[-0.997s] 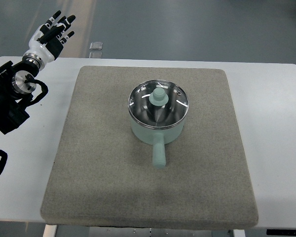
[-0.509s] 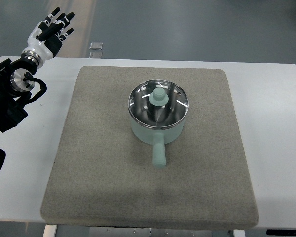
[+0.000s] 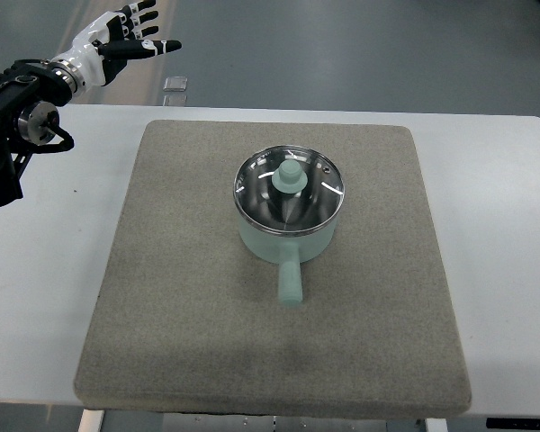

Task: Place lid left of pot with left hand
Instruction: 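Swing the left hand from rest over toward the glass lid on the pot, then lower the left hand onto the lid, fingers around the green knob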

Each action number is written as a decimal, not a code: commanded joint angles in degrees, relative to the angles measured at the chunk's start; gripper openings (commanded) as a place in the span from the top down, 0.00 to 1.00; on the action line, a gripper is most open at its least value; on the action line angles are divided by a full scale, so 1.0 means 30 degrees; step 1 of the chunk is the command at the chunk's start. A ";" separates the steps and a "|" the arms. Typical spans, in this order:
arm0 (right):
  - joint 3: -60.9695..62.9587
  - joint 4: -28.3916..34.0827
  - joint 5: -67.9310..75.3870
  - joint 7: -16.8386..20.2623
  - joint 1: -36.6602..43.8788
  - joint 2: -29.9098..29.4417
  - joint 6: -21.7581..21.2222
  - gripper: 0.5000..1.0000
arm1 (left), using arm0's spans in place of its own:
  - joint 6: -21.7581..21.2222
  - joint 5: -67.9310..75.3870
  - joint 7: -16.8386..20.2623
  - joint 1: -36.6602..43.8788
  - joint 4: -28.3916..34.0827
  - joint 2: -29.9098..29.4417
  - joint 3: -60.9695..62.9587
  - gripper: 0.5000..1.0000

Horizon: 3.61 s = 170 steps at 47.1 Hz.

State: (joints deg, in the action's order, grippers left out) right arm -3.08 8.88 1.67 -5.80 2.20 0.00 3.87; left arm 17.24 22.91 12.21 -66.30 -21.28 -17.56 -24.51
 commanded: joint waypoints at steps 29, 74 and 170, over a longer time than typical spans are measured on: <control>0.0000 0.0000 0.0000 0.0000 0.0000 0.0000 0.0000 0.16 | 0.0523 1.1755 0.0031 -0.1191 -0.9193 -0.3403 0.0260 0.01; 0.0000 0.0000 0.0000 0.0000 0.0000 0.0000 0.0000 0.16 | 0.2838 1.9549 0.4629 -0.2480 -1.6490 -0.5366 0.1960 0.01; 0.0000 0.0000 0.0000 0.0000 0.0000 0.0000 0.0000 0.16 | 0.2692 2.7285 0.7596 -0.4854 -1.4410 -0.3374 0.3894 0.09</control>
State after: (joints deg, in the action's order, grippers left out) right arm -3.08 8.88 1.67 -5.80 2.20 0.00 3.87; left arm 25.31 104.76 35.00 -80.87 -64.52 -27.84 -12.83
